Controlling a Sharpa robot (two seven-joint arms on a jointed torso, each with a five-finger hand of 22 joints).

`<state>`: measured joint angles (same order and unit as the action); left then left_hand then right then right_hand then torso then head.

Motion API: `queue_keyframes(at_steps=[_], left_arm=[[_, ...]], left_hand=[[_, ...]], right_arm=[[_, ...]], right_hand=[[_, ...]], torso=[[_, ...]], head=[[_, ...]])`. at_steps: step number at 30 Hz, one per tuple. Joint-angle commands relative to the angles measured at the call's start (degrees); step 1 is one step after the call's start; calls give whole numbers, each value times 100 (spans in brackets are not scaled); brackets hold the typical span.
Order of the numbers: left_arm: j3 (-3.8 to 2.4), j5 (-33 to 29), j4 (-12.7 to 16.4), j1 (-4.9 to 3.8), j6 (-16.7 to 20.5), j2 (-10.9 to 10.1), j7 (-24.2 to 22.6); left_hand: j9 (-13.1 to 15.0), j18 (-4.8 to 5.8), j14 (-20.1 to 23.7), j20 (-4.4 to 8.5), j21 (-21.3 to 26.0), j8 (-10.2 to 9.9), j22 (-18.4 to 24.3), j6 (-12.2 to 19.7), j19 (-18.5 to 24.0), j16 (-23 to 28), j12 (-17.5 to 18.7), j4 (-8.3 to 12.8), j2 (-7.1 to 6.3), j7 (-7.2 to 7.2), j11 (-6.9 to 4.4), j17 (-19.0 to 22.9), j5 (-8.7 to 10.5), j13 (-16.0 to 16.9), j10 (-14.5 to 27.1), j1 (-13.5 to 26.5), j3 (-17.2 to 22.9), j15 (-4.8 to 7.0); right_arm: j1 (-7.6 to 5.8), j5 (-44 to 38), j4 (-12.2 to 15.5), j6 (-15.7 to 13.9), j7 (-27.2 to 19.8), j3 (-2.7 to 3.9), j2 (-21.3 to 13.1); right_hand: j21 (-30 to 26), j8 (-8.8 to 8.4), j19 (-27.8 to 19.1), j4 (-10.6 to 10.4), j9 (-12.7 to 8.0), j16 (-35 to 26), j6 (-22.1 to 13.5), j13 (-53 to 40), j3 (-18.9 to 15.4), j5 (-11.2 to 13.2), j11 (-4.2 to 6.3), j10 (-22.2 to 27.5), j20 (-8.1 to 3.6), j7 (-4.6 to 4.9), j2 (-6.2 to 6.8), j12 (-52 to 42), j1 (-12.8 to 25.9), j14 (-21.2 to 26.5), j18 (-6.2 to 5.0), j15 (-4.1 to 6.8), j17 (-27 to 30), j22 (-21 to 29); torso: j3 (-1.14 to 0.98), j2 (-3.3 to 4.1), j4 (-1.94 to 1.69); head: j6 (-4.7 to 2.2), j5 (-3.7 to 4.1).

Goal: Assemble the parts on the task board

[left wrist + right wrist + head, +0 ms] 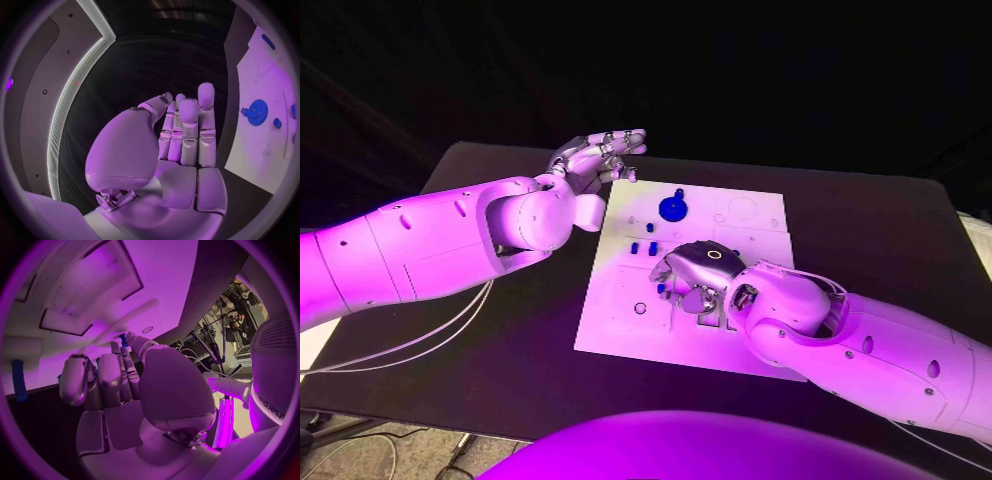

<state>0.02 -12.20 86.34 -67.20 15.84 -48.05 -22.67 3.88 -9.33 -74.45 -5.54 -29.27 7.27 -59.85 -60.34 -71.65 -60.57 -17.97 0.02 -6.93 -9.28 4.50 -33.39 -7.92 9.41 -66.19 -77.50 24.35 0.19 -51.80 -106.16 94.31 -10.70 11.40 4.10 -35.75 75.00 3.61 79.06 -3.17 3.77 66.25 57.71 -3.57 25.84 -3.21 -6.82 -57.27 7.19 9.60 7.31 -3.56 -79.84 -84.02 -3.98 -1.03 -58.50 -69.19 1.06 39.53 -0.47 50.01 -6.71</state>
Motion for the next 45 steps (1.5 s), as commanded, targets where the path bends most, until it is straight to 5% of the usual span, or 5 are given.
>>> queue_keyframes(at_steps=[1, 7, 18, 24, 45], left_arm=[[-4, 47, -3, -1, -142, 12, 9], [-4, 61, -12, 0, -166, 6, 27], [-4, 93, -23, 7, -205, -17, 52], [-3, 118, -28, 9, -223, -11, 59], [-1, 209, -47, 62, -249, 6, 65]], left_hand=[[-5, -87, 35, -1, 28, 1, 7, 51, 40, 22, -23, 27, 39, 5, 0, 9, 4, 8, 39, -35, -6, 1], [-5, -87, 35, -1, 28, 1, 7, 51, 40, 22, -23, 27, 39, 5, 0, 9, 4, 8, 39, -35, -6, 1], [-5, -88, 41, -3, 38, 1, 13, 57, 43, 26, -29, 28, 40, 1, 3, 19, 5, 10, 50, -31, -11, -2], [-5, -88, 41, -3, 38, 1, 13, 57, 43, 26, -29, 28, 40, 1, 3, 19, 5, 10, 50, -31, -11, -2], [-6, -90, 49, -6, 56, -1, 22, 73, 47, 29, -43, 36, 42, -4, 8, 29, 4, 14, 72, -35, -18, -6]], right_arm=[[24, -112, -7, -63, 165, -20, -43], [25, -119, 195, -363, 121, 17, -268], [-319, 115, 620, -179, 405, 388, -1194], [-480, 87, 507, 203, 566, 419, -1478], [-439, 150, 148, 671, 353, 357, -1245]], right_hand=[[-36, -16, -58, 2, -4, -40, -65, -2, -45, -4, 12, 53, 1, 1, 28, -28, -7, -72, -100, -35, 15, 21], [-15, 26, -24, 20, 22, -39, 24, -21, -44, -54, 26, -65, 6, 3, -29, -131, -4, -78, -93, -26, 35, -8], [-15, -9, 27, -73, 4, -32, -48, 0, -320, -23, 143, 57, -58, -150, 151, -118, 229, -91, -92, 70, 79, -8], [-80, -4, 30, -280, 5, -38, -213, -9, -951, -5, 261, 395, -271, -281, 185, -62, 117, -125, -96, 282, 108, 50], [-89, 24, 81, -393, 23, -25, 25, -13, -1027, -4, 241, -148, -158, -260, -168, -376, -281, -144, -81, 145, 144, 39]], torso=[[-8, -1, 1], [-10, -3, 12], [2, -9, 28], [6, -15, 39], [8, -7, 23]], head=[[-1, 3], [-1, 11], [-99, 145], [-160, 210], [-162, 226]])
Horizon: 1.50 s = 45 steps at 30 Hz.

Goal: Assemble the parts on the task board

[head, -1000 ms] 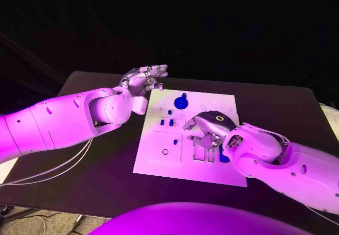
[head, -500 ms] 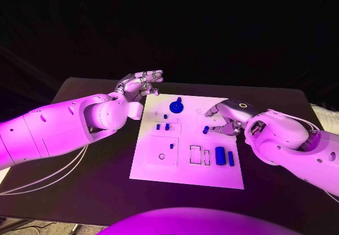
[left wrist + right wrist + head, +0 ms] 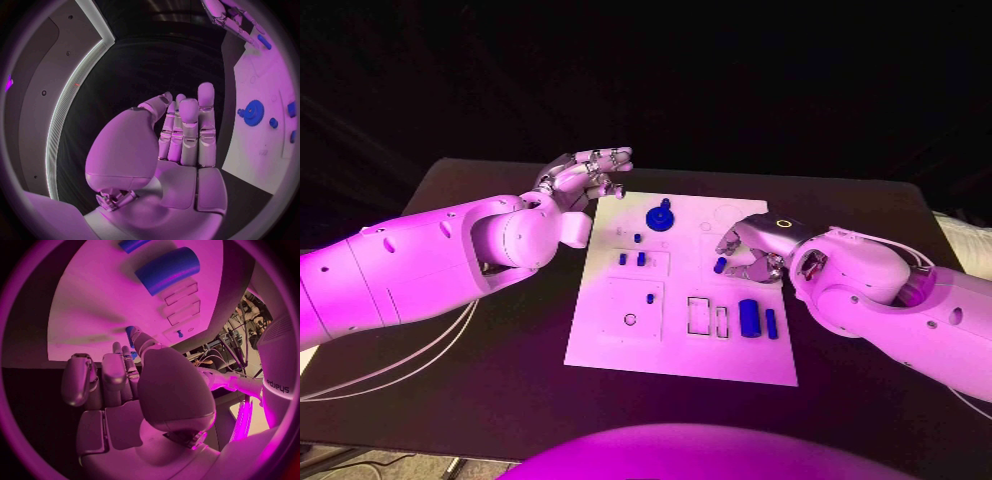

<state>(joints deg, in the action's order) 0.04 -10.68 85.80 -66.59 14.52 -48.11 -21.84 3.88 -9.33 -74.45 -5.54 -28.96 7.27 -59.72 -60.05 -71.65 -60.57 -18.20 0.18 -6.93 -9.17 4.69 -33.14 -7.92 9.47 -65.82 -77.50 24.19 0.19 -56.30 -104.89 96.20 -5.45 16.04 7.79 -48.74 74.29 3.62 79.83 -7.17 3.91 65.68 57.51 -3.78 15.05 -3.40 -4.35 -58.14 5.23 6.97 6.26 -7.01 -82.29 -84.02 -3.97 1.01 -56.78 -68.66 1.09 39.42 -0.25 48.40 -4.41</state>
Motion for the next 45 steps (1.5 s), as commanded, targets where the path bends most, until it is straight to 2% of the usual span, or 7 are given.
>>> queue_keyframes(at_steps=[1, 10, 16, 28, 33, 39, 45], left_arm=[[-4, 58, 8, 1, -118, 12, -16], [-4, 62, 4, 2, -137, 15, 2], [-4, 70, 3, 2, -142, 10, 10], [-4, 91, -9, 3, -156, 9, 23], [-4, 93, -16, 5, -159, 11, 26], [-4, 99, -16, 6, -163, 15, 29], [-4, 105, -17, 6, -169, 29, 29]], left_hand=[[-6, -90, 49, -6, 25, 0, 9, 44, 47, 29, -19, 20, 42, -15, -11, 3, 4, 8, 35, -35, -2, -6], [-6, -90, 51, -8, 26, -1, 9, 48, 47, 30, -23, 22, 44, -17, -10, 6, 4, 9, 42, -35, -3, -7], [-6, -89, 52, -8, 27, -1, 10, 52, 47, 30, -27, 24, 45, -19, -8, 7, 4, 10, 47, -36, -5, -8], [-6, -89, 52, -8, 27, -1, 10, 52, 47, 30, -27, 24, 45, -19, -8, 7, 4, 10, 47, -36, -5, -8], [-5, -90, 57, -11, 36, -1, 14, 60, 49, 32, -36, 29, 51, -21, -6, 15, 2, 13, 59, -41, -5, -10], [-5, -90, 57, -11, 36, -1, 14, 60, 49, 32, -36, 29, 51, -21, -6, 15, 2, 13, 59, -41, -5, -10], [-5, -90, 57, -11, 36, -1, 14, 60, 49, 32, -36, 29, 51, -21, -6, 15, 2, 13, 59, -41, -5, -10]], right_arm=[[12, 28, -50, 142, -119, -17, 69], [19, 51, -132, 123, -168, -79, 186], [19, -6, -141, 36, -148, -91, 195], [21, -241, -40, -431, -98, -91, 159], [16, -126, 210, -654, -113, -24, 53], [-39, 36, 614, -713, -71, 73, -87], [-43, 160, 873, -639, -102, 90, 40]], right_hand=[[-13, 27, 9, 6, 10, 45, 66, 10, 71, 14, -7, -92, 42, 8, -79, -39, -42, -147, -81, -63, -40, -20], [-2, 74, 24, 16, 36, 81, 336, 0, 306, 23, -8, -540, 62, 40, -176, -149, -103, -145, -81, -73, -47, -34], [99, 210, 92, 117, 99, 165, 679, -34, 539, 48, 75, -972, 15, 5, -253, -231, -216, -157, -56, -10, -129, -164], [363, 281, 249, 391, 157, 279, 858, -74, 837, 49, 134, -1282, -57, 7, -292, -201, -383, -169, 20, 51, -245, -504], [418, 282, 280, 424, 162, 295, 867, -80, 875, 49, 133, -1308, -60, 13, -283, -188, -385, -169, 37, 52, -261, -576], [423, 279, 281, 447, 164, 297, 868, -83, 897, 49, 130, -1318, -62, 20, -267, -174, -380, -167, 37, 53, -261, -582], [430, 274, 282, 469, 166, 301, 867, -84, 924, 47, 124, -1322, -63, 30, -256, -155, -373, -165, 38, 52, -262, -590]], torso=[[6, 5, -1], [2, 0, 7], [2, 3, 8], [-1, 1, 8], [2, -2, 10], [6, -3, 8], [6, -6, 10]], head=[[1, -2], [26, -17], [39, -21], [36, -12], [38, -11], [41, -18], [55, -68]])
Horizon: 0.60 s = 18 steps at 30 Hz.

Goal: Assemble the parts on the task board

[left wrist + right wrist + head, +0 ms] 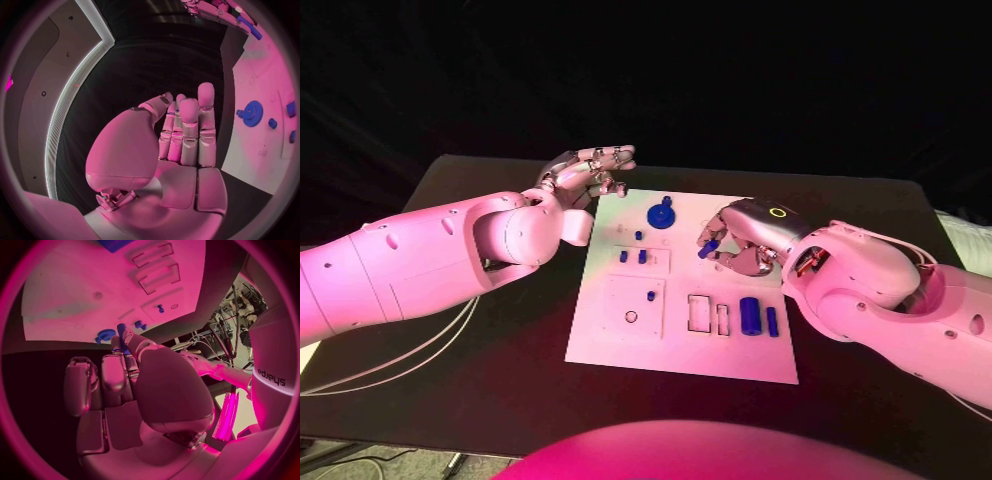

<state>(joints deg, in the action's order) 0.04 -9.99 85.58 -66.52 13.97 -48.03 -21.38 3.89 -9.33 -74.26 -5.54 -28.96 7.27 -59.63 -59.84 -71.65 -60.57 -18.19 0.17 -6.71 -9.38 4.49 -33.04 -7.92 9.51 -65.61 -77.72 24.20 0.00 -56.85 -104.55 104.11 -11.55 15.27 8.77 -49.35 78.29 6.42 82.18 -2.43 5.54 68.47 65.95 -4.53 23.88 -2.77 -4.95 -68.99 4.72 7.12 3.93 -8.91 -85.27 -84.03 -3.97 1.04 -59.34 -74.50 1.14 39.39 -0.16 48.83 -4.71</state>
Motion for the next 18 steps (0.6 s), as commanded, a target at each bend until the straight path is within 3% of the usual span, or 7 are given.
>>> queue_keyframes(at_steps=[1, 8, 11, 18], left_arm=[[-4, 36, 4, 0, -116, 26, -18], [-4, 43, -2, 1, -134, 62, -11], [-4, 45, -4, 1, -133, 71, -9], [-4, 52, -5, 1, -147, 97, -4]], left_hand=[[-6, -90, 37, -11, 36, -1, 5, 39, 49, 32, -36, 30, 30, 0, 15, 5, 2, 9, 39, -19, -6, 9], [-5, -91, 38, -12, 39, 2, 6, 43, 49, 27, -47, 38, 39, -1, 15, 0, 0, 13, 48, -28, -4, 8], [-5, -91, 38, -12, 39, 2, 6, 43, 49, 27, -47, 38, 39, -1, 15, 0, 0, 13, 48, -28, -4, 8], [-5, -91, 38, -12, 39, 2, 6, 43, 49, 27, -47, 38, 39, -1, 15, 0, 0, 13, 48, -28, -4, 8]], right_arm=[[22, 139, 99, -8, -42, -22, 167], [215, 87, 99, 72, -190, -195, 684], [325, 30, 38, 78, -258, -261, 914], [511, 7, -159, 115, -355, -341, 1258]], right_hand=[[30, -9, 45, 0, 3, 24, 20, -9, 49, -15, 181, -235, -11, 18, -22, 41, -72, -163, 38, 48, -8, -5], [28, -31, 37, 41, 0, 26, -2, -10, 115, -20, 166, -226, -6, 34, -25, 86, -60, -157, 36, 39, -2, 0], [28, -40, 34, 60, -1, 27, -11, -10, 142, -22, 160, -221, -3, 40, -25, 105, -55, -155, 35, 35, -1, 0], [25, -53, 28, 85, -2, 26, -23, -11, 180, -25, 152, -212, 2, 49, -25, 132, -42, -151, 34, 28, 5, 4]], torso=[[3, -5, 3], [8, -10, -20], [10, -2, -9], [6, 4, -10]], head=[[14, -43], [32, -101], [28, -118], [39, -152]])
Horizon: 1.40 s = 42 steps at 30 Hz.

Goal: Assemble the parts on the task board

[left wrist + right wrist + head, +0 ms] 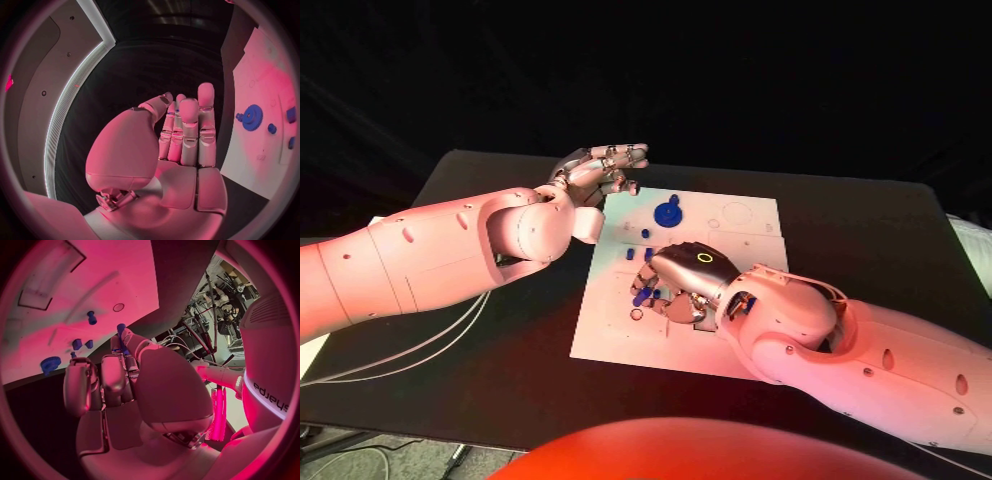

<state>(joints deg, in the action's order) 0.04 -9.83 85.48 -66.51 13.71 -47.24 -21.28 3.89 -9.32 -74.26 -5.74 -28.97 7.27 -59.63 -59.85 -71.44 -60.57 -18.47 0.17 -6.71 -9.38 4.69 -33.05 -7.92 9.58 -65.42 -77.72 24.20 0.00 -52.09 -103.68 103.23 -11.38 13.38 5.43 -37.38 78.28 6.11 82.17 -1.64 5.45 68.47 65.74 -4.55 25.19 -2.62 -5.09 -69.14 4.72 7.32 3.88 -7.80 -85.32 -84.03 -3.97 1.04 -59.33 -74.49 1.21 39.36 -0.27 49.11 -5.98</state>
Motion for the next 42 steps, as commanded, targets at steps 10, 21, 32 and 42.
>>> queue_keyframes(at_steps=[10, 21, 32, 42], left_arm=[[-4, 36, -24, 2, -137, 48, -12], [-4, 37, -25, 4, -147, 43, -6], [-4, 38, -26, 5, -158, 35, 2], [-4, 71, -21, 5, -162, 34, 11]], left_hand=[[-5, -91, 38, 9, 39, 2, 7, 43, 28, 27, -19, 38, 39, -1, -5, 1, 0, 5, 28, -28, -4, 8], [-5, -91, 38, 9, 39, 2, 7, 43, 28, 27, -19, 38, 39, -1, -5, 1, 0, 5, 28, -28, -4, 8], [-5, -91, 38, 9, 39, 2, 7, 43, 28, 27, -19, 38, 39, -1, -5, 1, 0, 5, 28, -28, -4, 8], [-3, -92, 43, 7, 46, 6, 10, 50, 28, 28, -36, 48, 45, -4, -2, 10, 1, 11, 44, -36, -7, 6]], right_arm=[[166, 62, -363, 328, -168, -83, 312], [186, -285, -416, 367, 58, -104, 269], [196, -508, -417, 400, 191, -105, 232], [193, -603, -470, 773, 286, -110, 324]], right_hand=[[26, -24, 26, 15, 9, 33, 0, -12, 68, -43, 162, -201, 4, 34, -28, 31, -25, -151, 33, 28, -2, 4], [28, -26, 25, 20, 11, 31, 1, -14, 74, -42, 160, -204, 7, 36, -21, 40, 0, -150, 33, 25, 5, 1], [45, -21, 35, 30, 16, 58, 16, -19, 86, -42, 163, -219, 9, 32, -19, 46, 21, -155, 37, 25, -29, -21], [41, -19, 27, 34, 23, 51, 29, -24, 84, -38, 164, -228, 11, 27, -3, 64, 80, -150, 34, 25, -13, -15]], torso=[[-6, 9, 11], [-12, 10, 11], [-10, 11, 12], [-1, 1, 12]], head=[[56, -64], [74, -67], [83, -62], [89, -46]])
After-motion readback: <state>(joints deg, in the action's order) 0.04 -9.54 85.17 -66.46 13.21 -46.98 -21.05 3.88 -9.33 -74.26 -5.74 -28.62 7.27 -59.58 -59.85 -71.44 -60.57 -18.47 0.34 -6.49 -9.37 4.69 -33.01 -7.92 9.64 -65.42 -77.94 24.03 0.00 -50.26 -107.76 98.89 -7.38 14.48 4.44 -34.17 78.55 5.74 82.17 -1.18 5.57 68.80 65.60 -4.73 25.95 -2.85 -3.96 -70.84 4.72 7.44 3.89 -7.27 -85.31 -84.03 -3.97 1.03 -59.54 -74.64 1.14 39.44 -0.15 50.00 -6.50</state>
